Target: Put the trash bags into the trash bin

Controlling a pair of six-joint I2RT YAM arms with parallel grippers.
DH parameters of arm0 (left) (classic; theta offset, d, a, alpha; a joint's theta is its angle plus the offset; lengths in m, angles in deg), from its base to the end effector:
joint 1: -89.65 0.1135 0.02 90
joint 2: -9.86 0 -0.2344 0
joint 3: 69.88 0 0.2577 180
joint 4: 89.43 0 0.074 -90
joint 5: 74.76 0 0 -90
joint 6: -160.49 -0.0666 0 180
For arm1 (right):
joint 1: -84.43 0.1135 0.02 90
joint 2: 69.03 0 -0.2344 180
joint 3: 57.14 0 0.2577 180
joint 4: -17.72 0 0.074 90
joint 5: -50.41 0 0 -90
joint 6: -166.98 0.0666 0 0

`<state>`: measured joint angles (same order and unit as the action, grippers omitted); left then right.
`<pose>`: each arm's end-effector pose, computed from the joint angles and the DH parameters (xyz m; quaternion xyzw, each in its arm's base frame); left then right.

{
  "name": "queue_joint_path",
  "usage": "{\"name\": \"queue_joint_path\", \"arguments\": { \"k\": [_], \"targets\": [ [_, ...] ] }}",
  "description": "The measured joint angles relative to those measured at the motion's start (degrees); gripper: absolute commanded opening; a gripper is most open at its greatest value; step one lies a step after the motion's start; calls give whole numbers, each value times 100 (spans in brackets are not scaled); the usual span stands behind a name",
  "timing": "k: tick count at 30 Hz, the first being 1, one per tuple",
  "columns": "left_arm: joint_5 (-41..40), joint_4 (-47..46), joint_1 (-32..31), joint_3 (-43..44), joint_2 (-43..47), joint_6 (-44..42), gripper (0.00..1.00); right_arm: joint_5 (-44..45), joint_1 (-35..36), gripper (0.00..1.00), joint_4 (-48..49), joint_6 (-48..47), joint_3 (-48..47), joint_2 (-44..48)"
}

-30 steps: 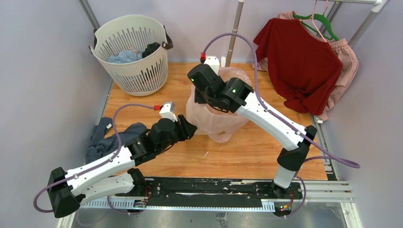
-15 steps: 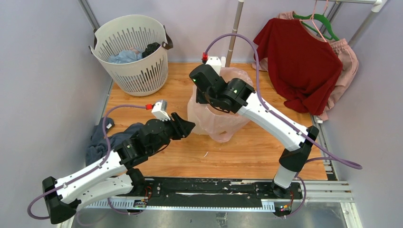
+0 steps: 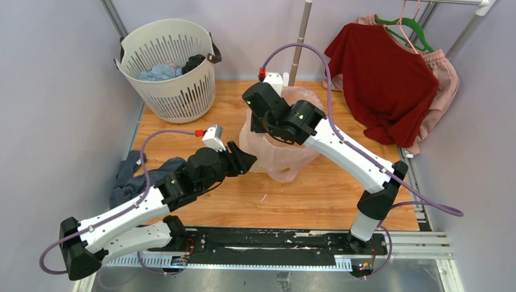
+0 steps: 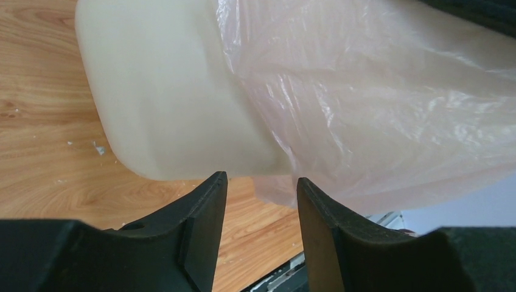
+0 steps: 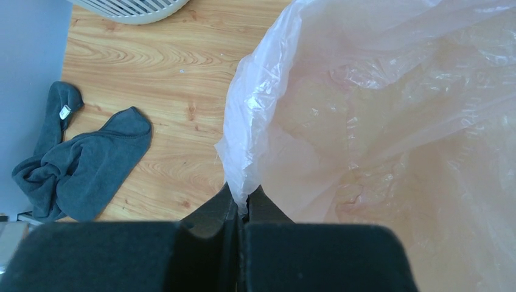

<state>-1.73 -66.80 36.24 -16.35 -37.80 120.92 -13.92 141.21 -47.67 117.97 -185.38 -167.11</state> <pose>0.1648 -0.1894 0.2734 -0.0673 0.7958 -0.3914 0.4571 0.2352 0.3065 0.3977 -0.0177 0.8716 0.2082 0.4435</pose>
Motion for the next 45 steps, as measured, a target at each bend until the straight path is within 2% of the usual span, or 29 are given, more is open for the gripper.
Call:
{"name": "queue_joint_path", "arguments": {
  "k": [18, 34, 39, 45],
  "targets": [
    [-118, -151, -2, 57, -422, -7, 52, -59, 101, 0, 140, -74, 160, 11],
    [-142, -153, -4, -337, -511, -9, 51, -63, 136, 0, 138, -157, 291, 354],
    [-157, 323, -4, -326, 66, -70, 55, -186, 118, 0, 0, -518, 264, 354],
    [-170, 1486, -4, 223, 977, -378, 57, -546, 94, 0, -542, -1690, 66, 352]
  ]
}}
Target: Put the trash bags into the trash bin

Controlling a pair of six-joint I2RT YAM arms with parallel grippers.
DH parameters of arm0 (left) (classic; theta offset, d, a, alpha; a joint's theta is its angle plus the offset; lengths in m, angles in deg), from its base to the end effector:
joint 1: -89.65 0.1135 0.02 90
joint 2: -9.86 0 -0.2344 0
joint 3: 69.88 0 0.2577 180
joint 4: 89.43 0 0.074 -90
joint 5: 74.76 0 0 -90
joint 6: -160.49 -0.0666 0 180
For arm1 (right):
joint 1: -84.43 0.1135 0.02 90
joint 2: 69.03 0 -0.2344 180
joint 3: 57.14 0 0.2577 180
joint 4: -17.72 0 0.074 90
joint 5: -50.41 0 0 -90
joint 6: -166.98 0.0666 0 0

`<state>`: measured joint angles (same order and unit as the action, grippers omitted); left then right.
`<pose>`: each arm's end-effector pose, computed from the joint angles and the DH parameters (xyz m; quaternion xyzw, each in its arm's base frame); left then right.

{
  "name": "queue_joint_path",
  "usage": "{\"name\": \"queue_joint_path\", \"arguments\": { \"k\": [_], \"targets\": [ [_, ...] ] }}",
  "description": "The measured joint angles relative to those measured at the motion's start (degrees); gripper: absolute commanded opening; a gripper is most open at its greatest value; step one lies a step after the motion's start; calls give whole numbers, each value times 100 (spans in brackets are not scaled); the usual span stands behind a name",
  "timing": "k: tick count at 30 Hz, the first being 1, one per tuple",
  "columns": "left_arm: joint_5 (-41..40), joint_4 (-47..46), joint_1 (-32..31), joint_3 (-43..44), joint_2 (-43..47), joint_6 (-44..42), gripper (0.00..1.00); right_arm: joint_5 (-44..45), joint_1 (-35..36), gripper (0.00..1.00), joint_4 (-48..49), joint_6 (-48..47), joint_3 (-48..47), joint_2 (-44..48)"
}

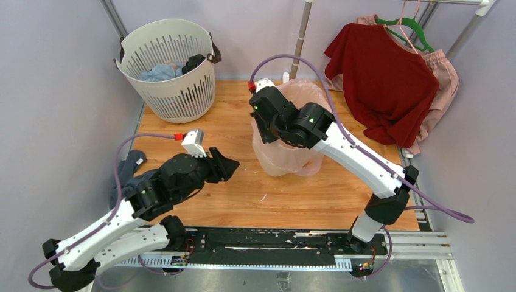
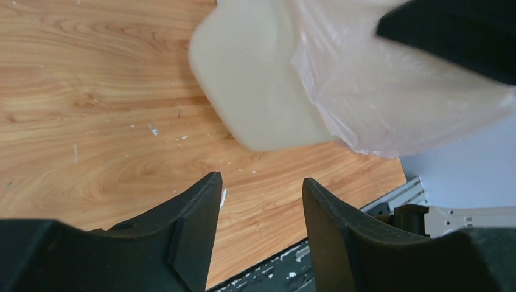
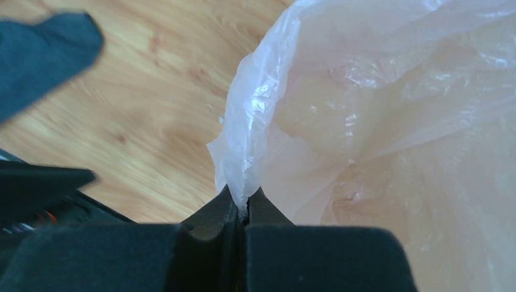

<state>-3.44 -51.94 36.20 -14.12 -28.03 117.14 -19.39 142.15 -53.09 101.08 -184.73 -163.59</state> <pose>0.1418 -0.1555 0.2905 -0.0455 0.8105 -0.3508 0.4668 0.2131 0.2943 0.4040 -0.1818 0.8686 0.1647 0.4306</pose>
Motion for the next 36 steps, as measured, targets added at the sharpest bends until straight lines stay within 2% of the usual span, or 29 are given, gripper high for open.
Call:
{"name": "queue_joint_path", "arguments": {
  "k": [2, 5, 9, 12, 18, 24, 26, 29, 32, 34, 35, 36],
  "targets": [
    [-13, 413, 0, 291, 149, -142, 62, -98, 0, 0, -17, -503, 251, 87],
    [-153, 918, 0, 380, 546, -243, 67, -374, 0, 0, 129, -1305, 1222, 544],
    [-431, 1486, 0, 376, 962, -280, 68, -955, 0, 0, 391, -2304, 2524, 1346],
    [-546, 1716, 2, 492, 789, -358, 69, -1545, 2, 0, 662, -2907, 3158, 1950],
    [-599, 1781, 2, 780, 240, -533, 69, -2581, 238, 0, 1102, -3901, 3550, 2656],
    [-551, 1672, 149, 807, 48, -629, 69, -2931, 525, 9, 1272, -4489, 3836, 2601],
    [-487, 1633, 299, 807, 37, -649, 69, -2924, 553, 17, 1276, -4553, 3899, 2487],
    [-378, 1593, 531, 807, 42, -715, 69, -2846, 597, 23, 1329, -4677, 3908, 2339],
    [-269, 1552, 688, 807, 26, -772, 69, -2761, 629, 36, 1360, -4725, 3908, 2332],
    [-203, 1543, 756, 826, 0, -813, 70, -2734, 658, 52, 1388, -4686, 3904, 2345],
    [-173, 1550, 793, 868, -39, -855, 70, -2719, 667, 71, 1384, -4645, 3884, 2352],
    [-127, 1556, 824, 938, -87, -883, 71, -2706, 671, 78, 1384, -4605, 3849, 2367]
  ]
}}
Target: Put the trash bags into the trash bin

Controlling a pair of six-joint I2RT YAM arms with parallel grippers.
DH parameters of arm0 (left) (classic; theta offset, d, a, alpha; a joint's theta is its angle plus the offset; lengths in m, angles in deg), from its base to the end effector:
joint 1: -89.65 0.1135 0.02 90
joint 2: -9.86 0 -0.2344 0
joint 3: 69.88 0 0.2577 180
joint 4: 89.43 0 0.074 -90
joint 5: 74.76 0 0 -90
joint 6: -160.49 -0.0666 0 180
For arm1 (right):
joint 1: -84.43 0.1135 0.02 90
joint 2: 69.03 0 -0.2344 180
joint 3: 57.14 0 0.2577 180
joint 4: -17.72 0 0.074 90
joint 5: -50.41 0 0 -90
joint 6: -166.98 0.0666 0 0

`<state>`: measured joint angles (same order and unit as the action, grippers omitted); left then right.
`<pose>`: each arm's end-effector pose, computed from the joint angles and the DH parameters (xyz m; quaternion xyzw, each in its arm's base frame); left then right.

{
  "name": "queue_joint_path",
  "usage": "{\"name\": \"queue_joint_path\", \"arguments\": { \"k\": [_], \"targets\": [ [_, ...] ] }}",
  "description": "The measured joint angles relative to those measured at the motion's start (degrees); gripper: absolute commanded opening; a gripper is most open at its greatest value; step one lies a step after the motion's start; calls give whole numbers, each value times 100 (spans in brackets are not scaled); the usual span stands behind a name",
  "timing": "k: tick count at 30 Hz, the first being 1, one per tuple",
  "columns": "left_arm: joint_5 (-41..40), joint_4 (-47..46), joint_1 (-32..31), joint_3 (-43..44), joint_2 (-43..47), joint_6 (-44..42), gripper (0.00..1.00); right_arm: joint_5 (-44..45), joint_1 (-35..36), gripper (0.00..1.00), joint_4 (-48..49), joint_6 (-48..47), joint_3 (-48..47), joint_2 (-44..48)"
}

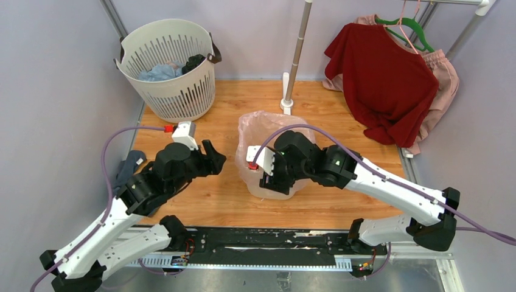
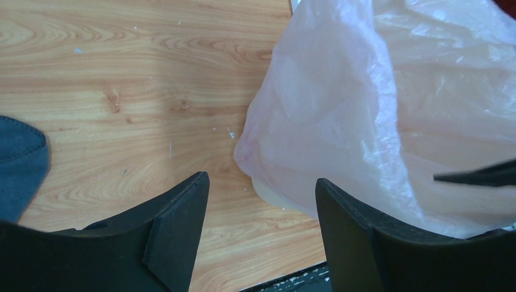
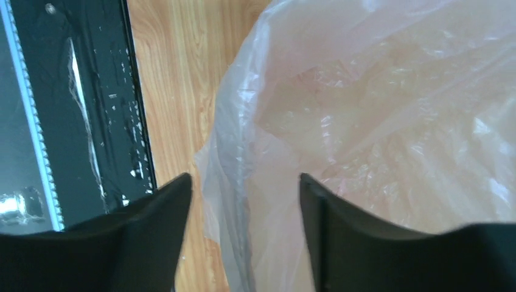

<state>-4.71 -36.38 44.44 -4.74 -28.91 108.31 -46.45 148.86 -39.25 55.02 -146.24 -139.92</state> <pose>0.1501 -0.1190 0.3134 -0.0367 0.8424 -0.2322 0.4848 0.1212 0.2716 0.3278 -0.6349 0.6385 0.2066 0.3828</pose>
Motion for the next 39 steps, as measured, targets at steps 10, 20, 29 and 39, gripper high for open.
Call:
{"name": "queue_joint_path", "arguments": {
  "k": [10, 20, 29, 39],
  "targets": [
    [719, 275, 284, 1954, -1475, -817, 82, 1121, -13, 100, 66, 1604, -1158, 476],
    [1480, 730, 704, 3434, -3171, -1770, 83, 2671, -1910, 62, -1609, 3960, -3023, -334],
    [1832, 955, 881, 3364, -3438, -2026, 82, 2234, -2599, 62, -1788, 4774, -1613, -236],
    [2037, 929, 881, 3069, -3434, -2031, 81, 1882, -2621, 58, -1513, 5053, -1281, -286]
  ]
}}
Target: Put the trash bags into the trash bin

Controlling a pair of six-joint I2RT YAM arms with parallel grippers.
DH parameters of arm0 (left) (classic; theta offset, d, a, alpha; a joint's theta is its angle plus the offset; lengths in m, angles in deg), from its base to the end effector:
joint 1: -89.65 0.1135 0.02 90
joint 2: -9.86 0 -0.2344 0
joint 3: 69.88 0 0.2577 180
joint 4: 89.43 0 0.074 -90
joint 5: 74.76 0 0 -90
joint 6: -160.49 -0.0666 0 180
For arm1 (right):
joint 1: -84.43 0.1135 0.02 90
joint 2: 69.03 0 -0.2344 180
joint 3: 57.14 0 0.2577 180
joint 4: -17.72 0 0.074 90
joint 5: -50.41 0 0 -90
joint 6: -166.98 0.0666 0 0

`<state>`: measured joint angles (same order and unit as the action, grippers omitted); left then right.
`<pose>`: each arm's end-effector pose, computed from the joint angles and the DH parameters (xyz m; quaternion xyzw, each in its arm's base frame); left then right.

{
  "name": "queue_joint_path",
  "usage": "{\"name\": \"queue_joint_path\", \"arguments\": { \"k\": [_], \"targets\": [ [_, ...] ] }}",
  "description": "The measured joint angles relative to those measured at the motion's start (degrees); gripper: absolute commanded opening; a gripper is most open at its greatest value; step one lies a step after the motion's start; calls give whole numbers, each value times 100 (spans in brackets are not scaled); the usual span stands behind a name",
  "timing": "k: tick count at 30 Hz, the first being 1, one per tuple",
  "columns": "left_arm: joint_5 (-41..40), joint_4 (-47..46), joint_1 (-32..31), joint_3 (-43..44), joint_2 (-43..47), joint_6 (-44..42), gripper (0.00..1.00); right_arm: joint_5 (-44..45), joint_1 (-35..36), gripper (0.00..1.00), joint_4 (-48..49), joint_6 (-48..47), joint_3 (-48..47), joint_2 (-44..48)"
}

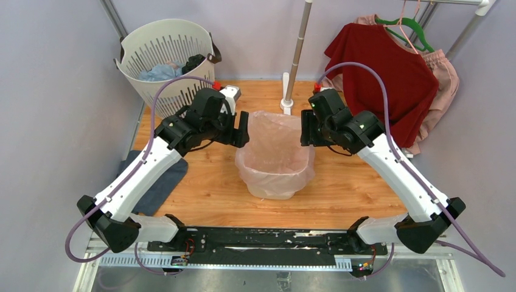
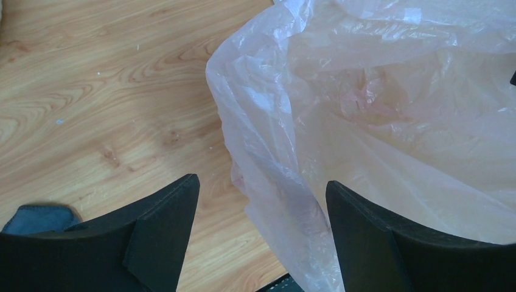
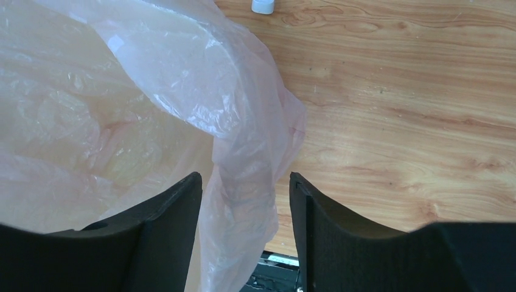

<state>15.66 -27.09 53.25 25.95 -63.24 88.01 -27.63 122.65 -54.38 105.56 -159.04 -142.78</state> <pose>0.2395 -0.1772 0.3477 0.1499 0.8923 -0.1960 0.3779 0.2299 0.1635 0.3635 -0.0363 0.9155 0.1341 0.3775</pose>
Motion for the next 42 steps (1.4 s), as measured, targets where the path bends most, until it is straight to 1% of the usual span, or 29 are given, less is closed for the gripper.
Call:
{"name": "queue_joint_path", "arguments": {
  "k": [3, 7, 9, 10, 11, 12, 14, 16, 20, 22, 23, 24, 26, 27, 28, 30, 31, 33, 34, 36, 37, 38, 39, 41, 42],
  "targets": [
    [0, -52, 0, -72, -17, 0, 81, -9, -2, 57, 52, 44, 0, -125],
    [-17, -122, 0, -221, -83, 0, 79, -31, -2, 49, 170, 92, 68, -363],
    [-20, -146, 0, -295, -114, 2, 78, -33, -2, 37, 203, 118, 136, -437],
    [-20, -170, 0, -334, -127, 7, 78, -33, -2, 34, 212, 127, 162, -466],
    [-42, -181, 0, -369, -144, 9, 77, -37, -2, 28, 216, 149, 188, -494],
    [-63, -197, 0, -389, -155, 17, 74, -39, -2, 20, 216, 170, 201, -525],
    [-101, -234, 0, -428, -166, 57, 68, -44, -2, 8, 229, 166, 205, -568],
    [-127, -260, 0, -439, -166, 98, 60, -22, -4, 0, 247, 203, 205, -603],
    [-164, -365, 0, -439, -173, 179, 38, 13, -2, 0, 293, 170, 203, -638],
    [-157, -439, -2, -439, -186, 208, 36, 20, -4, 0, 297, 168, 203, -640],
    [-151, -472, -4, -439, -192, 236, 36, 24, -2, 1, 308, 168, 203, -643],
    [-144, -501, -7, -439, -201, 247, 40, 26, -2, 8, 317, 166, 203, -645],
    [-146, -529, -4, -439, -219, 260, 55, 26, -4, 27, 317, 166, 203, -645],
    [-149, -527, -4, -439, -225, 267, 60, 13, -4, 33, 326, 151, 203, -645],
    [-155, -522, -4, -439, -227, 258, 68, 13, -4, 41, 339, 153, 203, -645],
    [-157, -509, 0, -439, -227, 219, 77, 50, -4, 51, 315, 98, 192, -645],
    [-155, -505, 2, -439, -219, 234, 79, 98, -4, 56, 278, 37, 155, -645],
    [-153, -490, 2, -439, -190, 214, 83, 184, -4, 64, 192, -57, 35, -640],
    [-151, -470, 2, -439, -164, 216, 85, 225, -4, 66, 173, -146, -52, -619],
    [-149, -426, 2, -428, -83, 212, 90, 236, -4, 66, 184, -396, -212, -518],
    [-131, -404, 2, -411, -46, 208, 91, 219, -4, 64, 212, -518, -275, -448],
    [-105, -382, 2, -376, -7, 201, 92, 149, -4, 55, 254, -669, -330, -361],
    [-83, -378, 2, -332, 35, 197, 93, 20, -2, 43, 328, -855, -387, -254],
    [-52, -385, 2, -251, 94, 195, 97, -125, 46, 4, 409, -1078, -444, -175],
    [-37, -396, 2, -197, 125, 192, 98, -201, 109, 0, 461, -1202, -492, -144]
  ]
}}
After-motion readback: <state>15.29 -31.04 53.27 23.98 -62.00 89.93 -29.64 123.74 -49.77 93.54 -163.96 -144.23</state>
